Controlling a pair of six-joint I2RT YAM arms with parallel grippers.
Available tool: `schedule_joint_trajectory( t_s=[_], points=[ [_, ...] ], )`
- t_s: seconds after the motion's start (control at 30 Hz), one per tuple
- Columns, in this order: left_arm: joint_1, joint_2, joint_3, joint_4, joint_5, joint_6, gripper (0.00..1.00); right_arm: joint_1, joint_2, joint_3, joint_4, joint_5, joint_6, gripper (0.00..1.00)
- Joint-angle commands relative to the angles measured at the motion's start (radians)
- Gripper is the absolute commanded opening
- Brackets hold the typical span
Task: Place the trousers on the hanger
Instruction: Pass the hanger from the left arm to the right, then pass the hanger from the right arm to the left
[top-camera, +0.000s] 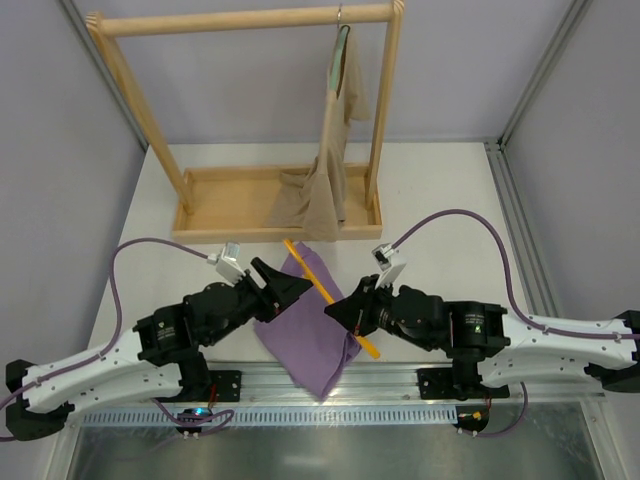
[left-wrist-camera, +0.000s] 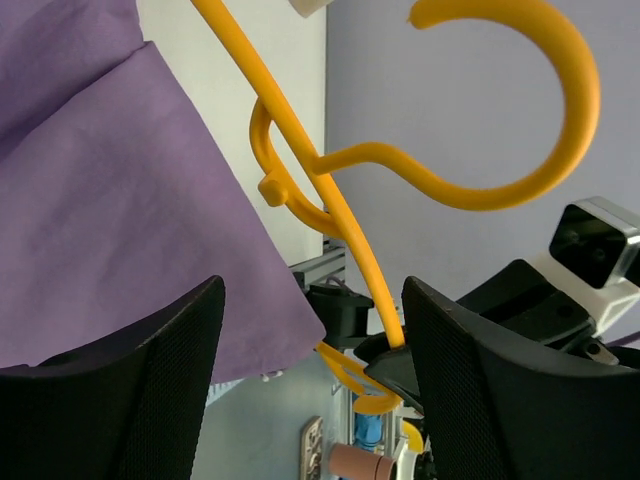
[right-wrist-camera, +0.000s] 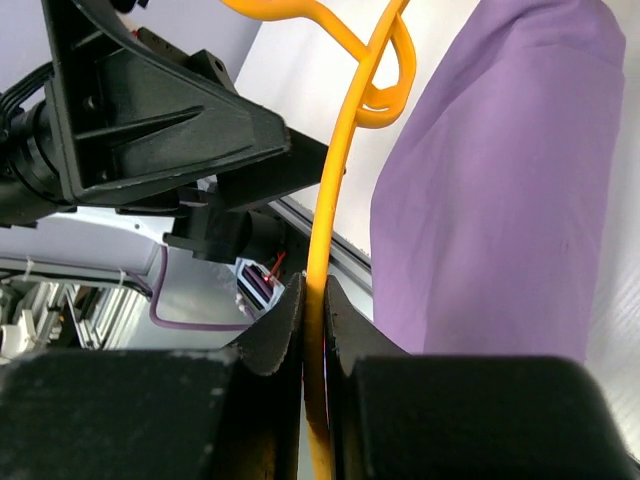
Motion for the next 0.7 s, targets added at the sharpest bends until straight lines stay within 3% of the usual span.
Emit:
schedule_joint_trajectory(
  t_s=[0.0, 0.2, 0.43, 0.53, 0.67],
  points=[
    [-0.002, -0.02, 0.005, 0.057, -0.034, -0.013, 0.72, 0.0, -0.04, -0.012, 0.163, 0.093, 0.029, 0.04],
    [-0.004, 0.009, -0.091, 0.281, -0.031, -0.088, 0.73, 0.0, -0.005, -0.004, 0.213, 0.093, 0.026, 0.04],
    [-0.004, 0.07, -0.07, 0.301, -0.055, -0.128, 0.71, 0.01, 0.02, 0.01, 0.258, 0.1, 0.026, 0.04],
    [-0.004, 0.04, -0.068, 0.304, -0.098, -0.114, 0.65, 0.013, 0.028, 0.004, 0.261, 0.103, 0.03, 0.04],
    [-0.004, 0.007, -0.07, 0.321, -0.129, -0.096, 0.4, 0.019, 0.034, -0.015, 0.279, 0.116, 0.05, 0.04]
  ],
)
